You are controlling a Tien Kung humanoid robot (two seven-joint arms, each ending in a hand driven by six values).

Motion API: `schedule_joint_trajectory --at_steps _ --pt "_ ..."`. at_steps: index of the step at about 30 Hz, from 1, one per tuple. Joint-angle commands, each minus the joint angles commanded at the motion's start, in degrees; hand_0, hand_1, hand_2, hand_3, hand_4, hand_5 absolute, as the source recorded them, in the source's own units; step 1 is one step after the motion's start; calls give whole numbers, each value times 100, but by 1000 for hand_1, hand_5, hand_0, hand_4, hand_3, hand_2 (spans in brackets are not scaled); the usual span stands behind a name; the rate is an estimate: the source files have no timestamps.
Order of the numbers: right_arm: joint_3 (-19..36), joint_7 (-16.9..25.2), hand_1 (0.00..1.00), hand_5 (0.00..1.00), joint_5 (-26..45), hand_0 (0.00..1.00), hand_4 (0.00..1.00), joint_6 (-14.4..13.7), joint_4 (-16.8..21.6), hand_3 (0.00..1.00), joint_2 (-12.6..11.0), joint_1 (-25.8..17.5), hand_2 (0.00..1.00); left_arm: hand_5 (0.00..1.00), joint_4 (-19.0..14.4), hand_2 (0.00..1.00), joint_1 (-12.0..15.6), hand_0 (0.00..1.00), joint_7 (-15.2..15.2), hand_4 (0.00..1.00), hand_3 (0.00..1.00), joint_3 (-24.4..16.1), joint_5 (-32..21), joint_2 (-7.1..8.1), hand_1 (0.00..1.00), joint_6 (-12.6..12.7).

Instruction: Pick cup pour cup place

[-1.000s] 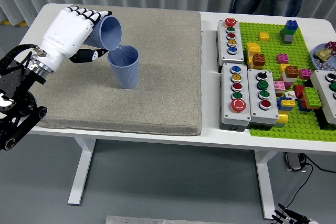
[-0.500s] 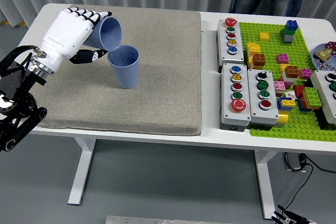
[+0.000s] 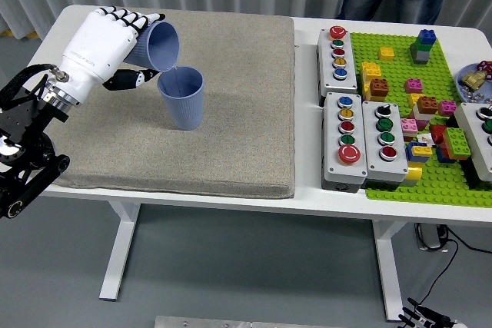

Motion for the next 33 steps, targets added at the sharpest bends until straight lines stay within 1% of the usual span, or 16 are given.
schedule_joint_trajectory --at_steps 7,11,19,23,33 --pt "2 1 691 165 4 762 232 -2 0 617 0 2 731 60 21 512 -64 463 68 609 514 145 0 23 466 55" --pt "-3 8 690 166 10 762 232 -2 0 617 -5 -3 731 61 41 512 -90 462 135 610 515 211 0 67 466 104" --pt "-9 12 690 167 24 762 234 -6 0 617 -4 3 731 63 83 512 -133 466 225 609 515 313 0 76 469 238" --pt "-12 17 690 167 30 762 234 -9 0 617 -4 -1 731 59 100 512 -151 469 241 610 517 364 0 89 468 260" --pt "-17 21 690 166 30 762 232 -15 0 618 -1 -6 730 50 151 514 -133 474 280 595 514 317 0 43 472 251"
